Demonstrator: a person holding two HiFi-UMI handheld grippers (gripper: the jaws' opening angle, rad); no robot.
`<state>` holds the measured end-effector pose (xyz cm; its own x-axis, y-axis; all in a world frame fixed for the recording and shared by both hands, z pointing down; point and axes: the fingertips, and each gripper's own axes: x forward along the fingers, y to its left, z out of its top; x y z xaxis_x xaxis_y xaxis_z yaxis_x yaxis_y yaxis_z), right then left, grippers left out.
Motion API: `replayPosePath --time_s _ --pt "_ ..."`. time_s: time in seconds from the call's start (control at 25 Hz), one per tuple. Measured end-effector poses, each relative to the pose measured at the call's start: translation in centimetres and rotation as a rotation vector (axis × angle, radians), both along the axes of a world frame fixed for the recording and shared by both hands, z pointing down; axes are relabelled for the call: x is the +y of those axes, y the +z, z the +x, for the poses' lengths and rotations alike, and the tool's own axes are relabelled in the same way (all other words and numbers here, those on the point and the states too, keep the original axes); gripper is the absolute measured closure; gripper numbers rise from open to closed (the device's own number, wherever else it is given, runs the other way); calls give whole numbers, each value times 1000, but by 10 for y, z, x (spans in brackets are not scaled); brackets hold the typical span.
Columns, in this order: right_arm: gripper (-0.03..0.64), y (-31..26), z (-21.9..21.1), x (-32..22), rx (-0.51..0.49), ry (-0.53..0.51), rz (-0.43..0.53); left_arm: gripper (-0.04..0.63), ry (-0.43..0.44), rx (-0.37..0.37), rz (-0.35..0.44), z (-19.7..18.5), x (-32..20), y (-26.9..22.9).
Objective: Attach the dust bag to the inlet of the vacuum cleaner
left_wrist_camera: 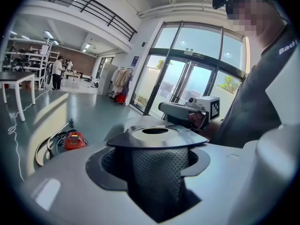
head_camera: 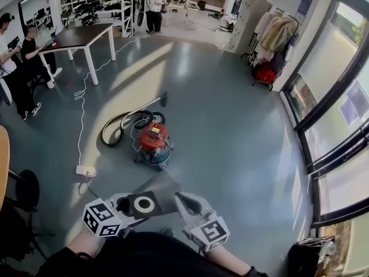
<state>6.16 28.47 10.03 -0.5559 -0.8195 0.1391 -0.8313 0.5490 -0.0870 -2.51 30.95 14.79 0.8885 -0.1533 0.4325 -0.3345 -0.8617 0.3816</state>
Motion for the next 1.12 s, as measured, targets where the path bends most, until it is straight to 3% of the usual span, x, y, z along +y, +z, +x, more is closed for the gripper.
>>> replayPosePath --time_s 0.32,0.64,1.12 --pt "624 3 18 3 -2 -46 -19 290 -43 -26 0 20 6 -2" --pt "624 11 8 -14 27 -54 -53 290 -39 -9 -27 13 -10 6" --pt "624 15 -37 -113 117 65 -123 290 66 28 -46 -32 -111 19"
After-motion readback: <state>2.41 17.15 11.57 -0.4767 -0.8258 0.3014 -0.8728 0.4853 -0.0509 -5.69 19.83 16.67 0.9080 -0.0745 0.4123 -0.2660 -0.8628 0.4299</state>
